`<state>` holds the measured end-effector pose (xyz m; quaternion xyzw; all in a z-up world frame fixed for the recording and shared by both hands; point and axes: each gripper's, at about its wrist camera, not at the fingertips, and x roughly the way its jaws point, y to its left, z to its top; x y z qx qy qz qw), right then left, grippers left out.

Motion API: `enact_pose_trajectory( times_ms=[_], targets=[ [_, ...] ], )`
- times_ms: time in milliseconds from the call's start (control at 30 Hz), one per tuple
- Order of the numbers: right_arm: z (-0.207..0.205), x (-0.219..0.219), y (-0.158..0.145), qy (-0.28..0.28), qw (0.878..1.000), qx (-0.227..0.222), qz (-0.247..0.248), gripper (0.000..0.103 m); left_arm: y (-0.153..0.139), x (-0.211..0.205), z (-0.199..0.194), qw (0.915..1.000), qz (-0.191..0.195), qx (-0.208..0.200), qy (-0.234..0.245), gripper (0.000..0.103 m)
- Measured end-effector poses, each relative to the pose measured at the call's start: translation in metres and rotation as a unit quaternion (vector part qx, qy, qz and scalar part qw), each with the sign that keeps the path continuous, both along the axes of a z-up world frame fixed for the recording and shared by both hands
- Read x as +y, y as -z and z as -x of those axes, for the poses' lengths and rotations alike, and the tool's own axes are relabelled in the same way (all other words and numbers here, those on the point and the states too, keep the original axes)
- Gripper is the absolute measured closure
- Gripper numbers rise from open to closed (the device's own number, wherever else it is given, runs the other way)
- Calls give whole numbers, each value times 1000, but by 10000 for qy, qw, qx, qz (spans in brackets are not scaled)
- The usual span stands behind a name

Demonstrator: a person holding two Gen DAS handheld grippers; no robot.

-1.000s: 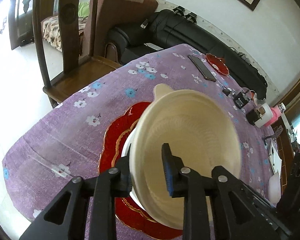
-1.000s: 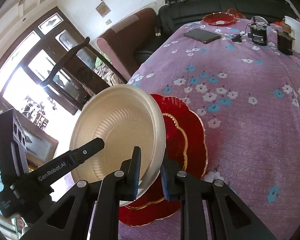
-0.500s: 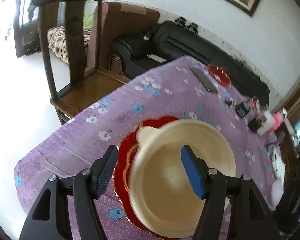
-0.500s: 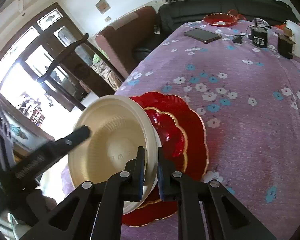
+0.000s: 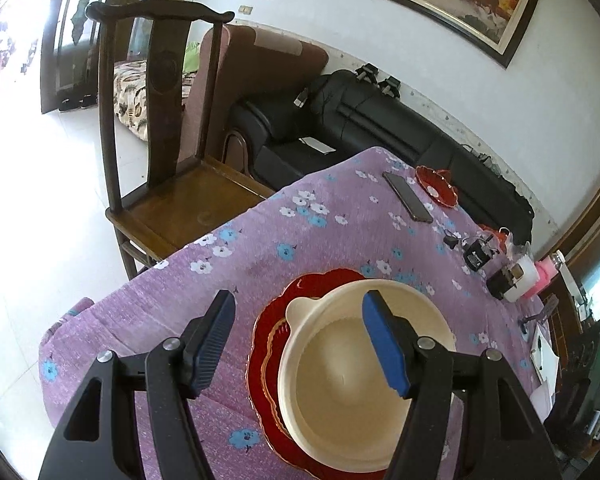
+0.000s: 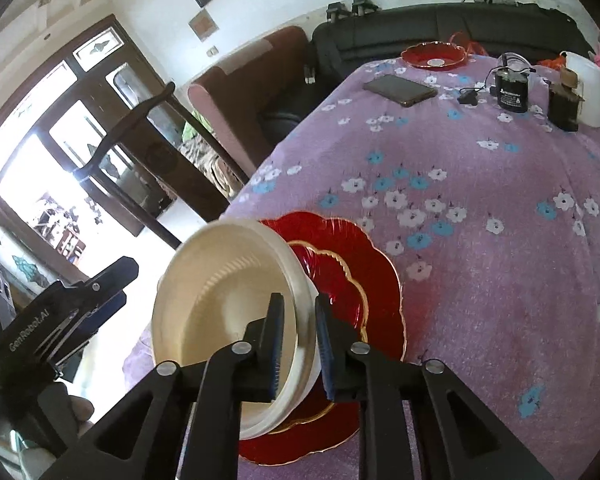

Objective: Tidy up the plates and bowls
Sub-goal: 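Open both tools to release the beige bowl on the stack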

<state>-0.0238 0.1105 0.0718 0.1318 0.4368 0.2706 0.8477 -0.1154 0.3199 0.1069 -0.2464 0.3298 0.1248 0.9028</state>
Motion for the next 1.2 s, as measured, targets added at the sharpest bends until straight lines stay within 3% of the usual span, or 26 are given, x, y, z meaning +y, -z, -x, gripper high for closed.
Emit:
enact_pose_trajectory(
  times_ms=[167,400,500,733,1100,1200],
  targets=[
    [-1,-6,-1,151,9998,-85,-22,83,-2,5,5,9999,-12,-74,-95,37],
    [-7,14,-15,45,9972,-555,502,84,-4,8,8,9999,-10,-115,-124,37],
    [-17,22,-11,29,9962,-494,721,84,-5,7,10,9999,0,-118,-89,37],
    [-28,20,-7,-14,9987,-205,464,83,-9,5,14,9998,-50,-183,-36,37],
    [-2,-20,-29,299,9982,-519,61,82,-13,1,15,9996,-176,-224,-15,36],
    [3,-33,-26,396,9979,-513,65,78,-18,-5,16,9992,-291,-267,23,30]
  ],
)
